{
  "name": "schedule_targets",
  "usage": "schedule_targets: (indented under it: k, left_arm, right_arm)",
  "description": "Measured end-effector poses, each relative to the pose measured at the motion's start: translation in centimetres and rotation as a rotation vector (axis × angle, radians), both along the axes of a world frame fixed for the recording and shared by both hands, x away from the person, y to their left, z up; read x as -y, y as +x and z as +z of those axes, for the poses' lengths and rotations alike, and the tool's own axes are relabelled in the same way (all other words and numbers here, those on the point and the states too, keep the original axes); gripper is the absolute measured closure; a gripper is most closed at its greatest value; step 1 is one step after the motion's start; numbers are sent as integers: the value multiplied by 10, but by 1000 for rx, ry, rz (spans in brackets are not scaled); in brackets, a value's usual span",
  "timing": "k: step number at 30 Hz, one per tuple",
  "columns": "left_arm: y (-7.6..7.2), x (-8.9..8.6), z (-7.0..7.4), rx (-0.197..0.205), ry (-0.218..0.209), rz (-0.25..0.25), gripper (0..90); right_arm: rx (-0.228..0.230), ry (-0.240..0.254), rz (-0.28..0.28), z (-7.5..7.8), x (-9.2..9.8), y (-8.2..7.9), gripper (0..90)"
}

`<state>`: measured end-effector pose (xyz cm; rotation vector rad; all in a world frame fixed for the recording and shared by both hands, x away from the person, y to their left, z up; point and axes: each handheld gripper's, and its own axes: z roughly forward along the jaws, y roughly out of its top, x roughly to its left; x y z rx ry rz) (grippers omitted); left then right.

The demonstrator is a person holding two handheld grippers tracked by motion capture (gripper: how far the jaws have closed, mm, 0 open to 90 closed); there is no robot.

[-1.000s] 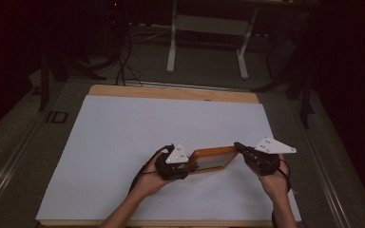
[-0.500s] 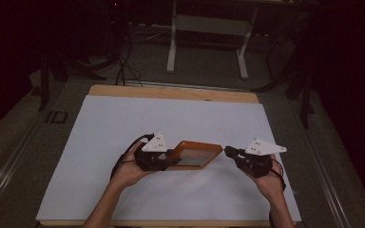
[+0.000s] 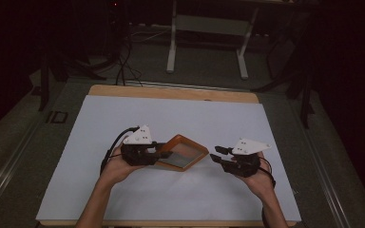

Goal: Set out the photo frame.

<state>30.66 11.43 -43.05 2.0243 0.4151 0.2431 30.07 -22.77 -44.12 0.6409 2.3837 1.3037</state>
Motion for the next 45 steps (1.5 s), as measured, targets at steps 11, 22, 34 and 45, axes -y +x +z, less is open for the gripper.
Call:
schedule_targets:
  k: [11,22,34,45]
  left_arm:
    - [-1,-8,7,11,-21,-15,687]
    - [-2,-6,8,24,-45,-49,687]
    - [0,-8,5,27,-67,-67,680]
    - [8,-26,2,-22,-169,29,498]
  right_arm:
    - [-5,-29,94,4,-33,9,561]
    - [-48,-16,222,1,-56,26,487]
    - [-56,-8,323,-2,-75,38,479]
    - [-4,-31,313,-3,-67,29,674]
